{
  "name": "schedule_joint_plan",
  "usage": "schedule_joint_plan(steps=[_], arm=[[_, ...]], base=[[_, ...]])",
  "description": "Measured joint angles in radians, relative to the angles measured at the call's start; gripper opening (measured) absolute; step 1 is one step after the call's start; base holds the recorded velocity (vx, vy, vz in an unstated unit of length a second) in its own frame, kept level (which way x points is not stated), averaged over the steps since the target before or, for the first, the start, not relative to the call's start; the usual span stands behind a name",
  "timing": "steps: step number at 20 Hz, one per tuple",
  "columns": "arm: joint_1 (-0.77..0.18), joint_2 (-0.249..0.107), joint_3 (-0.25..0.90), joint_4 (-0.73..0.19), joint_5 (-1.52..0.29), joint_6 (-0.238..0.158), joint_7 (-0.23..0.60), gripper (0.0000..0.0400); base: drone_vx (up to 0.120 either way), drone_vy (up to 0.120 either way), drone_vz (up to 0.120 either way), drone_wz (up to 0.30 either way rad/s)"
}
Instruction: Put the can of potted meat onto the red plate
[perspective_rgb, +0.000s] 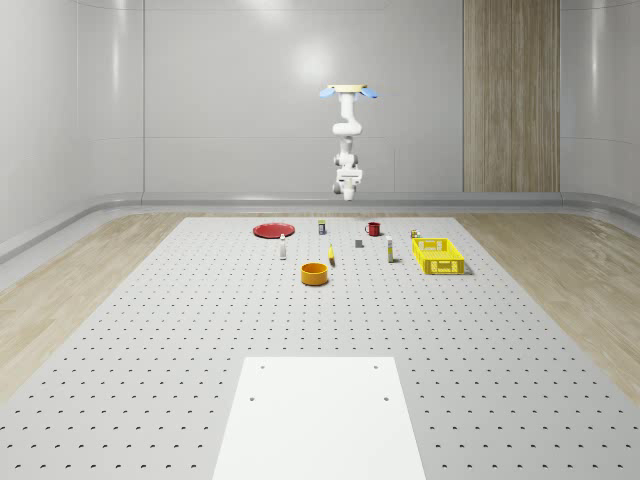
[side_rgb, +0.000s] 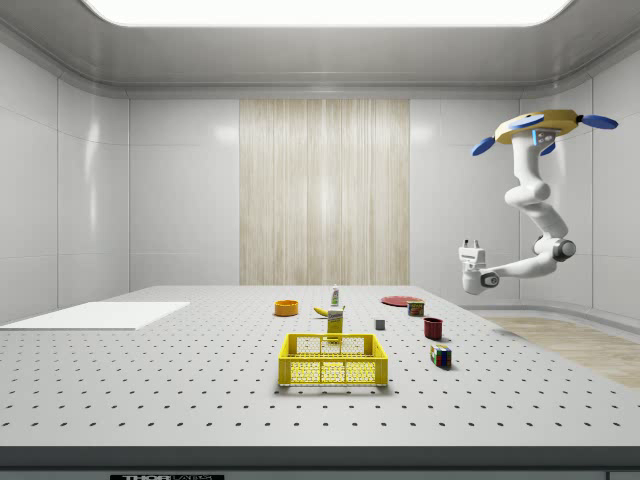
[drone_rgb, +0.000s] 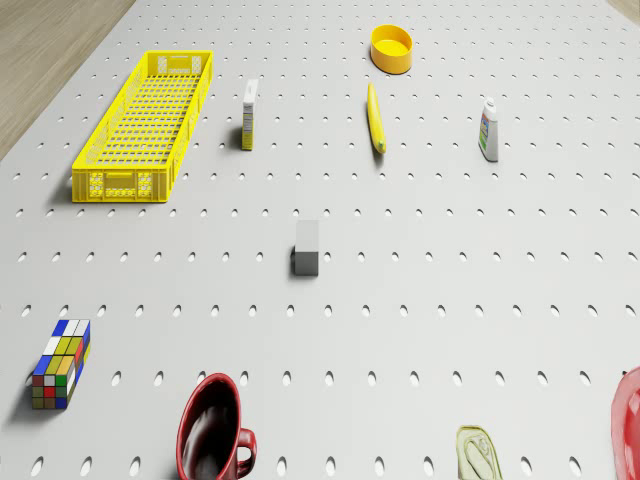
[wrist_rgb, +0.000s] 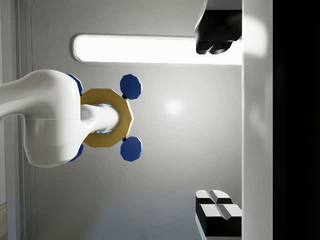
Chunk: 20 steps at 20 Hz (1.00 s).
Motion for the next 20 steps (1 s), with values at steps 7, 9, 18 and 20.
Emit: schedule_joint_plan(steps=[7,9,18,20], arm=[[-0.008,-0.004,0.027,-0.005,-0.038,0.006,0.005,0.04],[-0.013,-0.005,0.043,-0.007,-0.06,0.007,0.008,0.04],[-0.072,-0.02,0.23,-0.053,-0.325,0.02,0.045,0.04],[-0.101,-0.029,0.317,-0.092,-0.453,0.027,0.065,0.04]], base=[[0.0,-0.12,0.0,0.0],[0.0,-0.12,0.0,0.0],[0.0,-0.12,0.0,0.0],[0.0,-0.12,0.0,0.0]])
